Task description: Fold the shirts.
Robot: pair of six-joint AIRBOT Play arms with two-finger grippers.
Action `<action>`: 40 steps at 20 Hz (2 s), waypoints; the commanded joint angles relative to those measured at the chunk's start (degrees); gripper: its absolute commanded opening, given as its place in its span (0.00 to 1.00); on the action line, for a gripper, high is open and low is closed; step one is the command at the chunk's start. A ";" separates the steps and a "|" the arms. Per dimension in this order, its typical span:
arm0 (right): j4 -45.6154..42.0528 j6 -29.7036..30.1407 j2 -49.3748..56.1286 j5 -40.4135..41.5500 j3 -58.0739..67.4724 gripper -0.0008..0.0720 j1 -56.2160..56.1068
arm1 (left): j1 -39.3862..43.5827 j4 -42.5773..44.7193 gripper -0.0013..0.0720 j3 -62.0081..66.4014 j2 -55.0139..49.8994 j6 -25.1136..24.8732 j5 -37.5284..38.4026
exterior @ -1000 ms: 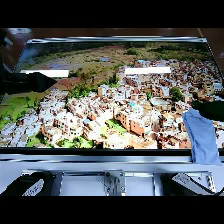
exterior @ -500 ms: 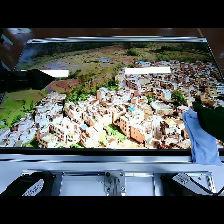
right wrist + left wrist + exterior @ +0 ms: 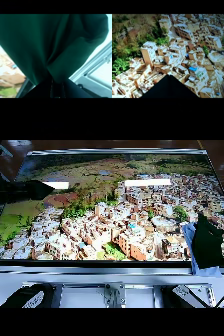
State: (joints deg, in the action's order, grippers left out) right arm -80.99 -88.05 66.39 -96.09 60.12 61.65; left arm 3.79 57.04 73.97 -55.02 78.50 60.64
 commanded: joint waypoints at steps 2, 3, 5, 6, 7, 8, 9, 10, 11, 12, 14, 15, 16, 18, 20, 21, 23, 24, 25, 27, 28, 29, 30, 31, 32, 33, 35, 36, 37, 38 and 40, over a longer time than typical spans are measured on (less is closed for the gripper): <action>-9.29 0.20 -0.17 7.23 -3.63 0.14 0.04 | 0.04 0.00 0.07 0.00 0.02 0.02 -0.04; -9.44 0.24 -0.17 8.83 -3.63 0.35 0.04 | 0.04 0.00 0.07 0.00 0.00 0.02 -0.07; -8.48 1.64 -0.20 11.10 -3.52 0.82 0.04 | 0.04 0.00 0.07 0.00 -0.02 0.02 -0.11; -7.34 2.51 -0.20 11.87 -2.91 0.82 0.04 | 0.04 0.00 0.07 0.00 -0.02 0.02 -0.24; -5.07 4.07 -0.20 12.92 -1.27 0.82 0.02 | 0.04 0.02 0.07 0.00 -0.02 0.02 -0.42; -2.08 5.75 -0.20 13.88 1.27 0.82 0.02 | 0.04 0.02 0.07 0.00 -0.02 0.00 -0.72; 1.73 6.45 -0.20 15.06 4.98 0.82 0.02 | 0.04 0.02 0.07 0.00 -0.04 0.02 -1.27; 6.19 6.51 -0.20 17.20 8.90 0.82 0.02 | 0.04 0.02 0.06 0.00 -0.04 0.02 -1.99; 12.17 6.54 -0.20 20.55 13.14 0.82 0.00 | 0.07 0.04 0.06 0.00 -0.15 0.02 -2.49; 17.73 6.56 -0.20 23.98 16.46 0.82 -0.83 | 0.20 0.74 0.06 0.00 -0.55 0.04 -2.58; 23.47 7.45 -0.20 27.82 21.00 0.82 -6.58 | 1.68 8.68 0.06 0.09 -2.69 4.35 -1.20; 22.67 7.96 -0.20 27.45 21.66 0.82 -12.11 | 2.89 14.27 0.06 0.11 -4.66 9.16 0.39; 19.02 7.96 0.07 25.57 21.62 0.82 -18.88 | 4.48 19.56 0.06 0.13 -7.41 13.27 3.17; 7.72 5.53 1.92 20.09 20.85 0.82 -32.85 | 8.70 26.73 0.06 2.14 -14.21 15.56 13.57; -2.16 1.81 5.35 13.88 20.70 0.82 -43.45 | 13.33 33.44 0.20 5.18 -20.50 16.35 20.90; -4.09 1.64 6.99 11.78 20.70 0.82 -46.69 | 14.56 33.38 0.67 6.21 -22.51 16.35 20.98; -4.68 1.62 8.90 9.94 20.70 0.82 -50.03 | 15.93 32.96 0.98 7.74 -24.52 16.17 20.94; -4.63 1.40 9.29 9.84 20.70 0.82 -50.95 | 16.22 32.96 0.98 7.82 -24.55 15.65 20.37; -4.63 1.16 9.27 9.81 20.70 0.82 -51.67 | 16.24 32.96 0.98 7.87 -24.50 15.30 19.78; -4.22 1.20 9.22 8.90 20.70 0.82 -52.89 | 16.22 33.00 0.98 7.85 -24.52 15.02 19.34; -3.98 1.22 9.20 9.09 20.70 0.82 -53.16 | 16.24 32.98 0.98 7.85 -24.52 15.04 19.32; -3.96 1.22 9.20 9.07 20.70 0.82 -53.27 | 16.24 32.96 0.98 7.85 -24.57 15.06 19.26; -3.96 1.22 9.20 9.09 20.70 0.82 -53.24 | 16.24 32.98 0.98 7.85 -24.61 15.04 18.67; -3.98 1.22 9.20 9.07 20.70 0.82 -53.24 | 16.24 32.96 0.98 7.85 -24.61 15.04 17.79; -4.00 1.22 9.20 9.07 20.70 0.82 -53.24 | 16.24 32.98 0.98 7.85 -24.61 15.04 16.92; -3.98 1.22 9.20 9.07 20.70 0.82 -53.24 | 16.22 32.98 0.98 7.85 -24.61 15.04 16.39; -3.98 1.22 9.20 9.07 20.70 0.82 -53.24 | 16.22 33.00 0.98 7.85 -24.61 15.02 16.33; -3.98 1.22 9.20 9.07 20.70 0.82 -53.24 | 16.22 33.00 0.98 7.85 -24.61 15.02 16.33; -3.98 1.22 9.20 9.07 20.70 0.82 -53.24 | 16.22 33.00 0.98 7.85 -24.61 15.02 16.33; -3.98 1.22 9.20 9.07 20.70 0.82 -53.24 | 16.22 33.00 0.98 7.85 -24.61 14.99 16.33; -3.98 1.22 9.20 9.07 20.70 0.82 -53.24 | 16.22 33.00 0.98 7.85 -24.61 14.99 16.46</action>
State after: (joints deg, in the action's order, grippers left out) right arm -84.97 -86.78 75.57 -86.96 80.77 8.47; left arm 19.97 89.97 81.78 -79.59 93.56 77.28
